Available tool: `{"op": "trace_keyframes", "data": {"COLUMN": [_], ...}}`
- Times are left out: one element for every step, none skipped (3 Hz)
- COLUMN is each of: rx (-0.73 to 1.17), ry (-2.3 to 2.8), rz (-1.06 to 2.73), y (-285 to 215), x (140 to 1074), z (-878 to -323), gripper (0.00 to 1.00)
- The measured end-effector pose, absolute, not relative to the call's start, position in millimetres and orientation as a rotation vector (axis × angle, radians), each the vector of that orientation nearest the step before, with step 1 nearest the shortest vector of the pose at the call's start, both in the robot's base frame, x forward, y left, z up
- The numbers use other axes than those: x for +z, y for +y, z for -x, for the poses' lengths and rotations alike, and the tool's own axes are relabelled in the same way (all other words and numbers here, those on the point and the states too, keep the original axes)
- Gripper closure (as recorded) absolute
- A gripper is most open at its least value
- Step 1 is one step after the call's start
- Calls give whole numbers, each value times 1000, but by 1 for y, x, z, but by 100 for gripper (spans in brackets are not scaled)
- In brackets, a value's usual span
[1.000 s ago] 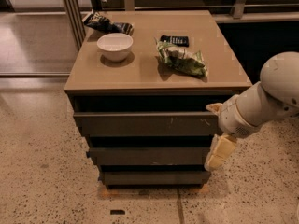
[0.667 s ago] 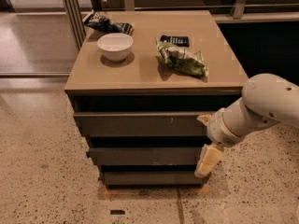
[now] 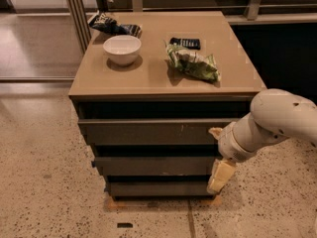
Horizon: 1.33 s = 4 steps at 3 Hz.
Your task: Open middle drawer
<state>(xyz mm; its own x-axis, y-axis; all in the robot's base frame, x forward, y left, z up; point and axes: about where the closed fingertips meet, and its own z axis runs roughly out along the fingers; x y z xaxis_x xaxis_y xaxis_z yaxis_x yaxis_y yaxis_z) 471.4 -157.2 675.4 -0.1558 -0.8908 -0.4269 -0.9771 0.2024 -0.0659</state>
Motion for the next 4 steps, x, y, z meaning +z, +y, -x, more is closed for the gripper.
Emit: {"op": "trace_keyframes", "data": {"rx": [280, 266, 290, 299], "ry": [2114, 2090, 2073, 2074], "rz": [1776, 1781, 1760, 1748], "y": [-159, -156, -151, -149], "x": [629, 577, 526, 519], "z": [-467, -465, -467, -468], "gripper": [0, 0, 0, 0]}}
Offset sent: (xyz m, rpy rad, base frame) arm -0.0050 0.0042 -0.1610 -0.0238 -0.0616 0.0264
